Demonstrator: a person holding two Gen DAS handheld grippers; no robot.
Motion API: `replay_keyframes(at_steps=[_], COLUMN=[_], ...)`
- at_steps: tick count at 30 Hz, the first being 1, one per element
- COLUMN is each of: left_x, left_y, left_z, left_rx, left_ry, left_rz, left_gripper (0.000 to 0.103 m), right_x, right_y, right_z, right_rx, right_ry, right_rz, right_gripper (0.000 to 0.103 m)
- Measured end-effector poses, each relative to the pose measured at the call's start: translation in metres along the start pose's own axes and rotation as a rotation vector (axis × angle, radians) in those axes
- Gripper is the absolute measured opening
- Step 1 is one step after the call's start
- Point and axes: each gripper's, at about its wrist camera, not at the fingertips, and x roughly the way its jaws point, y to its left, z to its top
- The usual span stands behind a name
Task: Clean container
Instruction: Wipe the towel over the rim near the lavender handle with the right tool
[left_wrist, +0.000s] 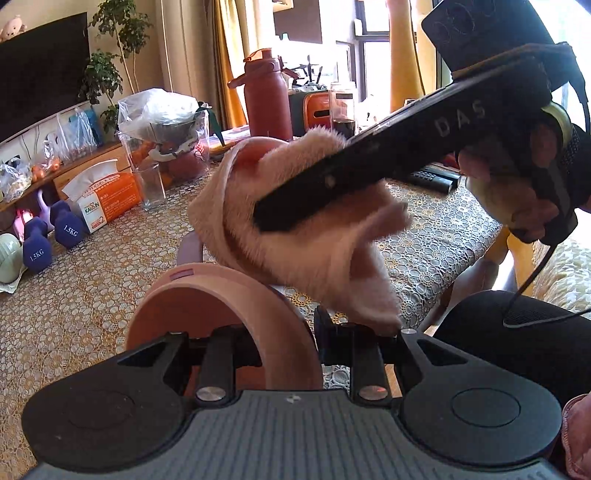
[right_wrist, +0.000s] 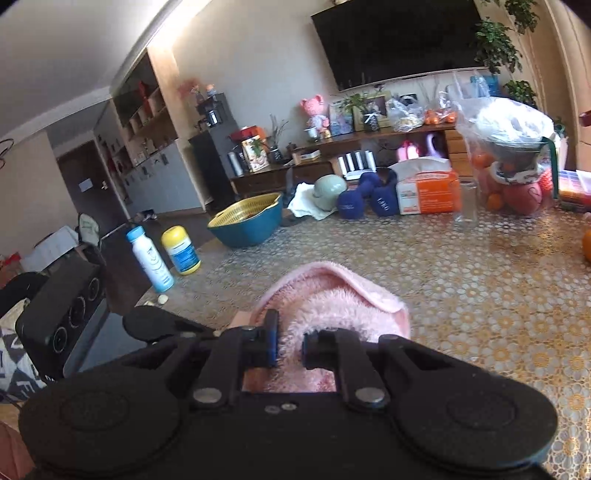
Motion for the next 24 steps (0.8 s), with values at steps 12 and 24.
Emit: replay_keyframes(at_steps=[12,24], left_x=[-0.004,-0.003], left_y=[0.001,-0.014], left_z=[-0.007,-0.017], left_rx=[-0.025,0.044], left_ry=[-0.011,0.009], left_rz=[-0.015,-0.025], left_gripper=[0.023,0.021], right_x=[0.031,0.029], right_y=[-0.010,-0.007], right_z=[-0.021,-0.031], right_rx=[0.034,-0.100], right_ry=[0.095,0.174], right_rz=[-0.041,-0.169], right_gripper=[0.011,0.010])
